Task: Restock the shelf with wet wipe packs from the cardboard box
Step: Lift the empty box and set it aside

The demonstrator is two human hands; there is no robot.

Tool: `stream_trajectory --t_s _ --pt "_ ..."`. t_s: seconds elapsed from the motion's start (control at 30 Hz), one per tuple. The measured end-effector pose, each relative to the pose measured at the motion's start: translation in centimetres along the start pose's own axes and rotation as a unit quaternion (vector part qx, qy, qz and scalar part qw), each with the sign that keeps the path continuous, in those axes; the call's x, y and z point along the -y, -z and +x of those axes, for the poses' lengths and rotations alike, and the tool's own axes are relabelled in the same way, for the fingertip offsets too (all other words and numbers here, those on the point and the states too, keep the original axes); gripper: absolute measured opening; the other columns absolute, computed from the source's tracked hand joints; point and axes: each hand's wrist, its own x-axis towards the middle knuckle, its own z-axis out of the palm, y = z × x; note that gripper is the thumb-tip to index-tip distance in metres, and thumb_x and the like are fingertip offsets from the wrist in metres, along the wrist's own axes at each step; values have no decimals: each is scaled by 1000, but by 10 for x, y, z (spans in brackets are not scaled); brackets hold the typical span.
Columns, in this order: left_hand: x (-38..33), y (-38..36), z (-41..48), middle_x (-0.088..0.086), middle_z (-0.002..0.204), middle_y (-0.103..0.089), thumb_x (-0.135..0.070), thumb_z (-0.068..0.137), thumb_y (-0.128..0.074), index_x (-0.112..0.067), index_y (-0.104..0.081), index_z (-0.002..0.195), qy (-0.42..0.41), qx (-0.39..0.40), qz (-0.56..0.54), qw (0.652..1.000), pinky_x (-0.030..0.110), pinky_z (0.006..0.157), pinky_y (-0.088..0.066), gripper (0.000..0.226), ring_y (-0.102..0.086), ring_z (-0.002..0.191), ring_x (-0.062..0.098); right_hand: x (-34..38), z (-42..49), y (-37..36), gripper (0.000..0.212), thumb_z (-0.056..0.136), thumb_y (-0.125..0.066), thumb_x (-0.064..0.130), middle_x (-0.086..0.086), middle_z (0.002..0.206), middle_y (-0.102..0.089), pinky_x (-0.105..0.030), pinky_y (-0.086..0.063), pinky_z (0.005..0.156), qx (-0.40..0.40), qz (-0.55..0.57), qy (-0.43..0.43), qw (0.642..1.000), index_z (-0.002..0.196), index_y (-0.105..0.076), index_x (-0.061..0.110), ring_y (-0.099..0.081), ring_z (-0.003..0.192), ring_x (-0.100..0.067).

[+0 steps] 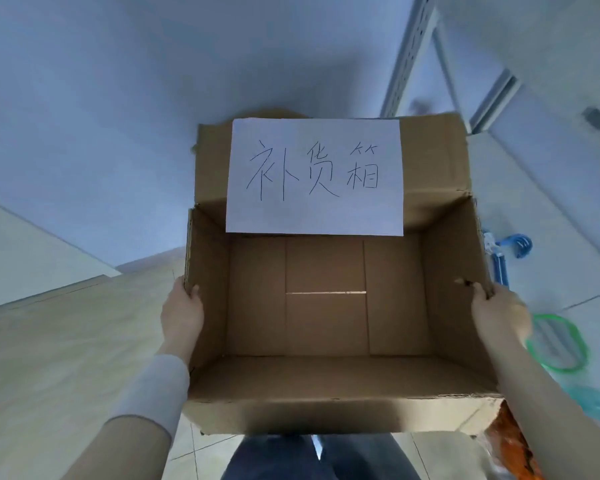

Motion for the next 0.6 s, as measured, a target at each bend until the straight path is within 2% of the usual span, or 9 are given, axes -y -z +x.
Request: stream_trajectory --t_s 0.2,0.33,0.43,0.6 --pt "-16 -5 59 24 111 -61 -16 97 -40 -2 -52 110 63 -22 -17 998 41 81 -41 22 -56 103 42 89 74 -38 35 96 -42 21 -32 111 -60 -46 -44 87 47 -33 71 996 113 -56 -5 -52 111 -45" --pt "-23 -21 110 24 108 -62 -15 97 -40 -2 -52 108 87 -20 -25 996 40 79 -40 21 -56 101 41 134 112 -73 33 96 -41 19 -29 108 -61 -38 -41 74 77 -50 78 993 114 -56 -4 -56 103 -44" --pt "-26 -40 146 24 112 -61 -16 97 -40 -2 -51 115 103 -11 -21 994 41 81 -40 25 -55 103 43 156 138 -101 32 97 -41 17 -29 109 -62 -35 -36 70 89 -71 84 990 114 -55 -6 -57 102 -43" --pt "-24 -78 189 25 114 -61 -17 97 -40 -2 -49 119 134 7 -1 991 43 84 -41 28 -55 105 44 183 179 -145 35 98 -38 19 -28 114 -60 -42 -46 83 111 -110 71 985 120 -51 -5 -57 105 -44"
